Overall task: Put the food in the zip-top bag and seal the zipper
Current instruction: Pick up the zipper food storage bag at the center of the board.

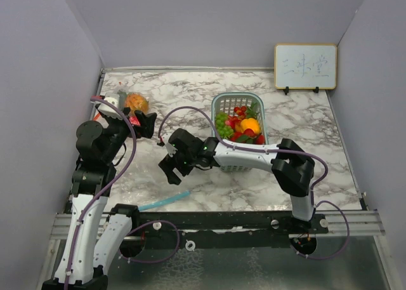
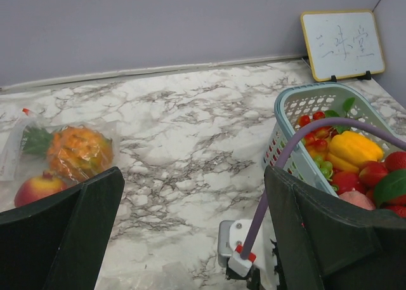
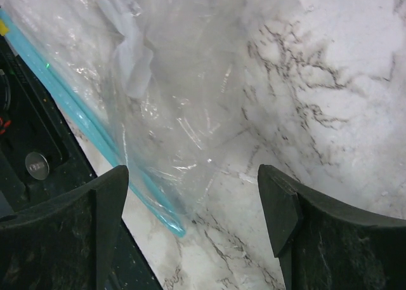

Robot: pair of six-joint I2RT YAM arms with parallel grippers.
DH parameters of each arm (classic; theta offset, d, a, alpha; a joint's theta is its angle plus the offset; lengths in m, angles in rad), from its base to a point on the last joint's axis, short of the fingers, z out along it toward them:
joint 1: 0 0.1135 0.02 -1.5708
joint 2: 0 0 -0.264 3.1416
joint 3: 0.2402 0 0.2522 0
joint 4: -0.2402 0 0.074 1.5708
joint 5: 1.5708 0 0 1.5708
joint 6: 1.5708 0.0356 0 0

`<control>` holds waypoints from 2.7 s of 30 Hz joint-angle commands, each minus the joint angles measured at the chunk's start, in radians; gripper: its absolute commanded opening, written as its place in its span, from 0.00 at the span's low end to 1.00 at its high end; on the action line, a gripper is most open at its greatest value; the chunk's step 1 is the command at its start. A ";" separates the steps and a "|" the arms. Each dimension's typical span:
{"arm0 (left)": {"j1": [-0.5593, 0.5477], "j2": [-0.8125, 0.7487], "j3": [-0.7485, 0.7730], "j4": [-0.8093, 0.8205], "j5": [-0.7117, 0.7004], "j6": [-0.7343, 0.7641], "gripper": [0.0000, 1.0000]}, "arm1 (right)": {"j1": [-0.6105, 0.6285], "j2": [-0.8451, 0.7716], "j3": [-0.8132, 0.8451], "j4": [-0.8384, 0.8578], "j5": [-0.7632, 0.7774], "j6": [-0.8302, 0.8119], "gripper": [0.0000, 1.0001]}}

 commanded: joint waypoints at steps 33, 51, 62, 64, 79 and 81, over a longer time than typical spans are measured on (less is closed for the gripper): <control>-0.021 -0.031 0.071 0.003 0.136 0.014 0.63 | -0.002 -0.206 0.154 -0.002 0.401 -0.015 0.01; -0.046 -0.091 -0.140 0.297 0.128 -0.334 0.67 | -0.213 -0.451 0.162 0.012 0.357 -0.008 0.01; -0.046 0.009 -0.444 0.982 0.131 -0.891 0.68 | -0.275 -0.636 0.057 0.185 0.203 0.106 0.01; -0.046 0.030 -0.483 1.128 0.089 -0.955 0.70 | -0.278 -0.660 0.037 0.218 0.143 0.131 0.01; -0.065 0.298 -0.473 1.690 0.068 -1.224 0.78 | -0.280 -0.709 -0.029 0.324 -0.024 0.196 0.01; -0.072 0.308 -0.466 1.681 0.067 -1.221 0.77 | -0.280 -0.709 -0.032 0.330 -0.040 0.195 0.01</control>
